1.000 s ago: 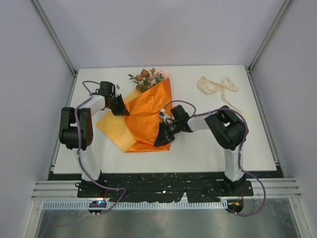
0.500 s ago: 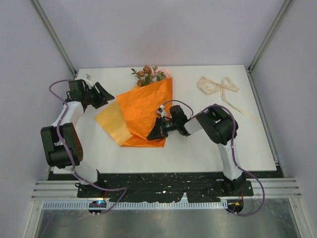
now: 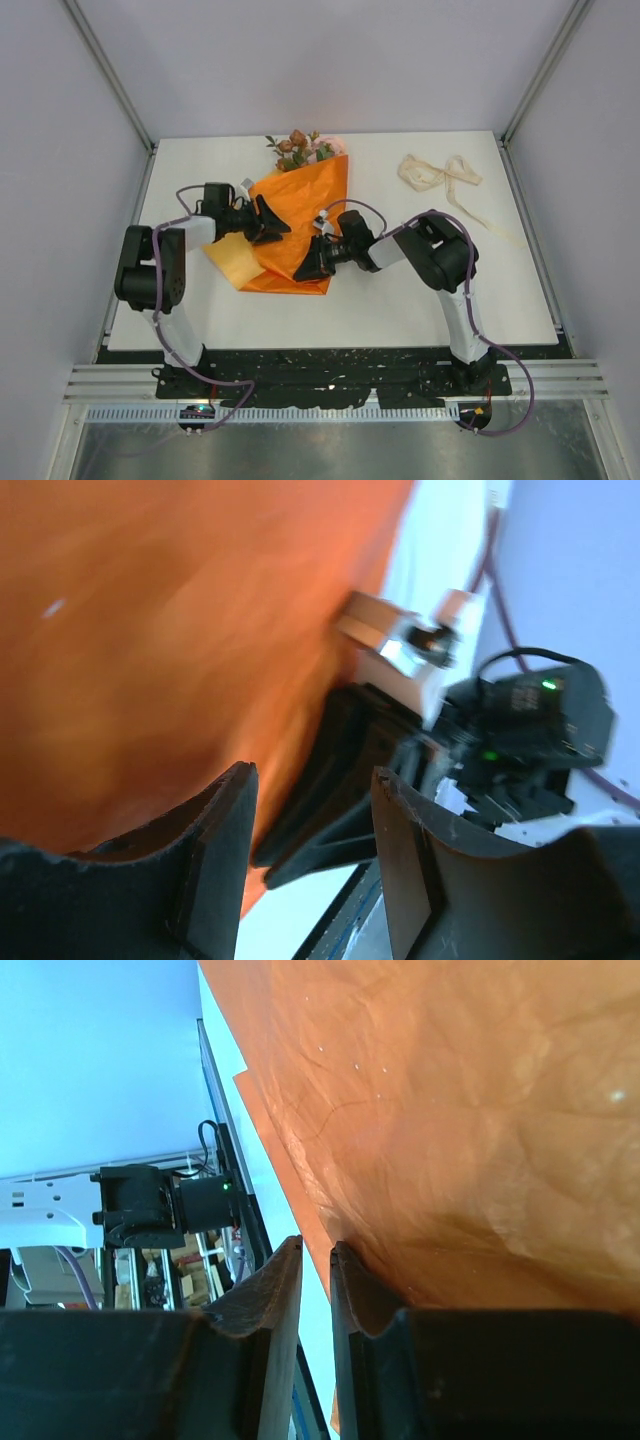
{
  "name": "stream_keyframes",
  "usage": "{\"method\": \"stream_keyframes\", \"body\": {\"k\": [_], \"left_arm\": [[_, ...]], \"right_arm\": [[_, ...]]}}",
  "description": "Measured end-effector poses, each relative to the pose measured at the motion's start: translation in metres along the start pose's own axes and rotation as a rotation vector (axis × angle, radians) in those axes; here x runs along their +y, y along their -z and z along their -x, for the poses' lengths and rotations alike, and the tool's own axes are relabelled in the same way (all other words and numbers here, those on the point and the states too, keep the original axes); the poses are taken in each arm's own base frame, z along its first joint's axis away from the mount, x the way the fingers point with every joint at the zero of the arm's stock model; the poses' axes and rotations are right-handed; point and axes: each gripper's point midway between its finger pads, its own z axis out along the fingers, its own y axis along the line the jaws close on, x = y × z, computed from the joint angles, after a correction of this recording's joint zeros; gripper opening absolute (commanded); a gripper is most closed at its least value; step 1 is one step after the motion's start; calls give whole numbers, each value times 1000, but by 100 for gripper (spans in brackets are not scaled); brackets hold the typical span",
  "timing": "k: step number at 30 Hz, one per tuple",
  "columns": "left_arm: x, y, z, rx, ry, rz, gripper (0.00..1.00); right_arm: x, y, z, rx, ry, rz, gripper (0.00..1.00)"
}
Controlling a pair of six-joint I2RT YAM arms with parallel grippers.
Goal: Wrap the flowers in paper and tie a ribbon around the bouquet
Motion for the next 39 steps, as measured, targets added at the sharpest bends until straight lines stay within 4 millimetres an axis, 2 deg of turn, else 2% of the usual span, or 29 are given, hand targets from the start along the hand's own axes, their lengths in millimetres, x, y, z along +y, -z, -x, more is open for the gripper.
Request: {"method": "stream_keyframes", "body": {"k": [4, 7, 10, 14, 17, 20, 23, 26, 28, 32, 33, 36, 39], "left_arm": [[38, -10, -8, 40, 91, 80, 51], [58, -13, -13, 61, 130, 135, 47], [62, -13, -11, 77, 135, 149, 45], [66, -11, -10, 84, 119, 178, 40], [69, -9, -12, 89, 115, 190, 36], [71, -7, -12, 93, 111, 196, 34], [73, -7, -13, 96, 108, 203, 30], [74, -6, -14, 99, 109, 213, 29], [75, -5, -14, 101, 106, 218, 29], [74, -5, -14, 106, 95, 209, 31], [73, -5, -14, 106, 91, 201, 33], [66, -4, -17, 89, 59, 151, 35], [46, 6, -27, 64, 26, 79, 34]], "right_arm": [[-1, 1, -4, 25, 5, -6, 25], [1, 3, -7, 36, 11, -11, 31], [5, 5, -9, 50, 11, -17, 36], [18, 13, -6, 68, 31, -22, 38], [37, 22, 11, 48, 90, -8, 38], [51, 34, 47, -22, 160, 5, 37], [55, 40, 83, -95, 203, 1, 37], [44, 40, 110, -154, 200, -25, 36], [29, 32, 121, -179, 175, -42, 36], [-12, 14, 115, -166, 83, -89, 35], [-17, 11, 111, -154, 56, -80, 34], [-13, 10, 113, -161, 64, -65, 34], [-14, 10, 113, -167, 61, -64, 34]]}}
